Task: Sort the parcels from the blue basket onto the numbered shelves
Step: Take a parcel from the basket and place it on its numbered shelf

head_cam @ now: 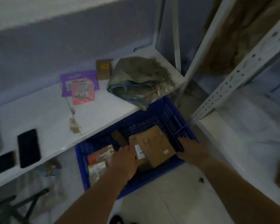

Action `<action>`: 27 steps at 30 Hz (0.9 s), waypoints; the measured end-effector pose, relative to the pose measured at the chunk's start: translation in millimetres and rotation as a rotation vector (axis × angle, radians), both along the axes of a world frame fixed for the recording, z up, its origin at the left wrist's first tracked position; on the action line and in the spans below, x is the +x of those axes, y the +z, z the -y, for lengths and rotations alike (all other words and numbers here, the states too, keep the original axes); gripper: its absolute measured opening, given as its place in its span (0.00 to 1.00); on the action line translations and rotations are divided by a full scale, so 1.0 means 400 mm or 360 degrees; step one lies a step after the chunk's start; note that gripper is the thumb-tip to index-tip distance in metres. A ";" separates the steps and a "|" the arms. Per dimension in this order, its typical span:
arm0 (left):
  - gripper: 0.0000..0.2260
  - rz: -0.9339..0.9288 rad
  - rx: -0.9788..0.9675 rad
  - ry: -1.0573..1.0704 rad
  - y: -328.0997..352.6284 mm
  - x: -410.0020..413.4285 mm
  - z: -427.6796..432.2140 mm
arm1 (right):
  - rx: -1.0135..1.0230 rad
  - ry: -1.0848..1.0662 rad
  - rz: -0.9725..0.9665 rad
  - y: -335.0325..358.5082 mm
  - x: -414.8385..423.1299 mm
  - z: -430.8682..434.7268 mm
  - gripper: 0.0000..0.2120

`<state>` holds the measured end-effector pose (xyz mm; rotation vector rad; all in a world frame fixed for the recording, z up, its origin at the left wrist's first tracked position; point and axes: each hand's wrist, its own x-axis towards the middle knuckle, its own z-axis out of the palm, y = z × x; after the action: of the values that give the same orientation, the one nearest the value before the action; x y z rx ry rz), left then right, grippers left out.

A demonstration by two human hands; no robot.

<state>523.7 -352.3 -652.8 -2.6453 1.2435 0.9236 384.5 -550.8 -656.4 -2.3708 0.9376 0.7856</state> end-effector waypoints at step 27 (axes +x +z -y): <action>0.31 -0.0834 -0.0482 0.0919 -0.151 -0.057 0.145 | 0.0219 -0.0912 0.0379 -0.176 0.008 -0.075 0.11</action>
<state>500.9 -410.4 -713.1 -3.2084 0.7053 1.7205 387.8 -520.9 -726.9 -1.8750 1.3169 0.3227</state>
